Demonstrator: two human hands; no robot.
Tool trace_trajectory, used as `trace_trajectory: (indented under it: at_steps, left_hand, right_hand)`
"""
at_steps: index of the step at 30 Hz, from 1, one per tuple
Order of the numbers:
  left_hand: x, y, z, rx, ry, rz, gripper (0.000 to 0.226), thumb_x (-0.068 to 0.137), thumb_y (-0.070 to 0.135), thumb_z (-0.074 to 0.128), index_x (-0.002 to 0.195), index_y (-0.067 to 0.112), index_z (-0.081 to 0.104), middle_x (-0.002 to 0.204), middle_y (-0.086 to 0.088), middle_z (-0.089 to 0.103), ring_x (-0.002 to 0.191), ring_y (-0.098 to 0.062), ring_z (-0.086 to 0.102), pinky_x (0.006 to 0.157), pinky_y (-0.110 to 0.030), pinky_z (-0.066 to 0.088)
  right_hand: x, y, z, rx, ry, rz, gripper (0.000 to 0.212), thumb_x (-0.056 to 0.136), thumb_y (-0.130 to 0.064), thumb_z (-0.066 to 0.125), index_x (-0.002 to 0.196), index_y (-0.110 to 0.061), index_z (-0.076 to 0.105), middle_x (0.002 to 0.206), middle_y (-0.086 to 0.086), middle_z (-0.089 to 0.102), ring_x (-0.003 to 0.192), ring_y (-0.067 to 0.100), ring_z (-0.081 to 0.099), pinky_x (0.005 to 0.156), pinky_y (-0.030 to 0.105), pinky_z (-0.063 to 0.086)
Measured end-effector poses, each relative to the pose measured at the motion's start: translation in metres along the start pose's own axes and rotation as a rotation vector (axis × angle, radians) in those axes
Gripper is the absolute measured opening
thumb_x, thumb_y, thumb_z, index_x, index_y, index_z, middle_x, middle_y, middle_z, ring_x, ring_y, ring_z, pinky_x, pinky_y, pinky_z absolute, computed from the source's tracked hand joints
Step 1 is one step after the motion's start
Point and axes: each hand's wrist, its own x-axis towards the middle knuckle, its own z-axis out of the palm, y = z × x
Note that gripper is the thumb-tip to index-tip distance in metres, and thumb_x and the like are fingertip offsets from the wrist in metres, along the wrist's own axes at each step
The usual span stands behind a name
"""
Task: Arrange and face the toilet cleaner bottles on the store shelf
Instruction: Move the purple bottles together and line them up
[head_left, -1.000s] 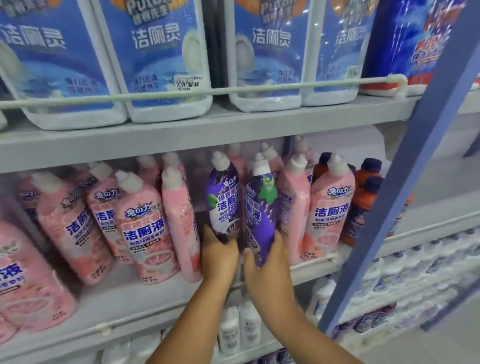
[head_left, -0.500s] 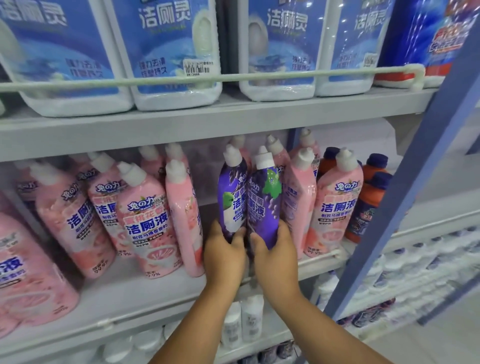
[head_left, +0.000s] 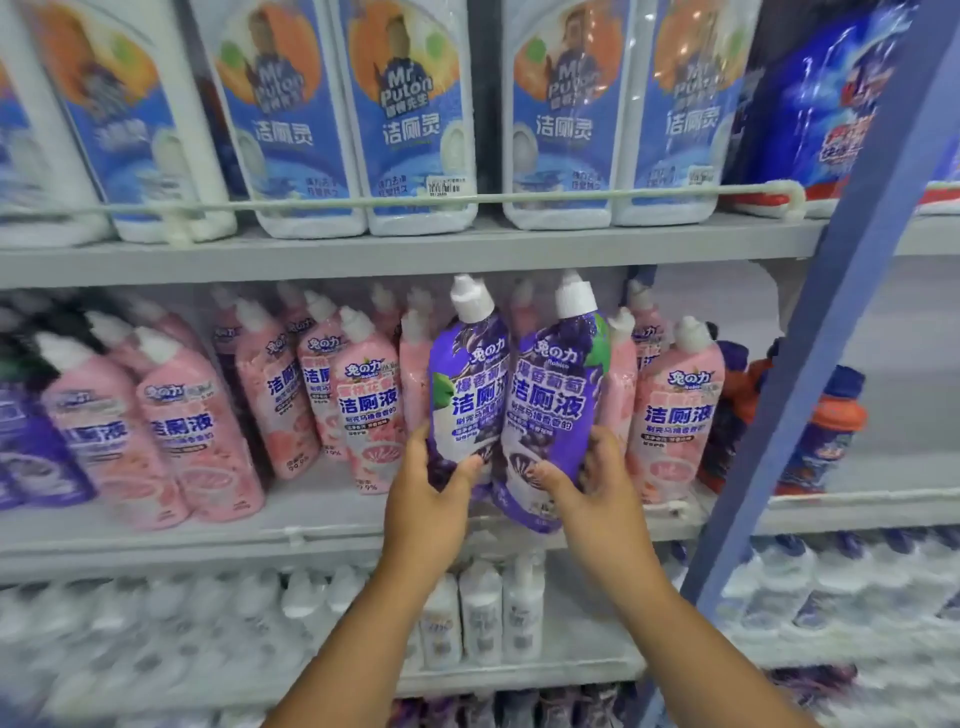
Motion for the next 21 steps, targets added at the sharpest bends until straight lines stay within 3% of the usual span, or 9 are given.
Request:
trace_trajectory:
  at_steps: [4,12,16,21]
  left_hand:
    - [-0.03,0.003,-0.042,-0.029,0.018,-0.032,0.04,0.091,0.012,0.069,0.121,0.035,0.056,0.106,0.016,0.073,0.095,0.005,0.068,0.079,-0.015,0.055]
    - [-0.073,-0.009,-0.144,-0.037,0.097,-0.121,0.039,0.094,0.01,0.065,0.124,0.033,0.055,0.107,0.023,0.072,0.1,0.004,0.068,0.08,-0.015,0.055]
    - [-0.074,-0.025,-0.214,-0.032,0.154,-0.144,0.039,0.093,0.01,0.066,0.123,0.034,0.057,0.111,0.017,0.073,0.104,-0.002,0.068,0.086,-0.024,0.055]
    - [-0.06,-0.048,-0.322,0.021,0.134,-0.136,0.043,0.094,0.008,0.065,0.125,0.036,0.056,0.112,0.023,0.072,0.105,0.003,0.067,0.084,-0.014,0.053]
  right_hand:
    - [-0.022,-0.003,0.012,0.062,-0.147,0.035,0.042,0.089,0.0,0.068,0.114,-0.032,0.057,0.109,-0.011,0.075,0.103,0.007,0.071,0.09,0.029,0.056]
    - [-0.069,-0.003,0.084,0.136,-0.343,0.127,0.042,0.088,0.003,0.069,0.12,-0.023,0.058,0.112,0.0,0.075,0.105,0.015,0.071,0.094,0.044,0.057]
    - [-0.08,-0.006,0.146,0.154,-0.404,0.129,0.043,0.087,0.005,0.069,0.12,-0.021,0.058,0.111,-0.001,0.076,0.105,0.017,0.071,0.091,0.04,0.058]
    - [-0.095,-0.01,0.25,0.168,-0.443,0.13,0.041,0.089,0.003,0.068,0.118,-0.024,0.06,0.11,-0.006,0.076,0.105,0.014,0.071,0.082,0.027,0.058]
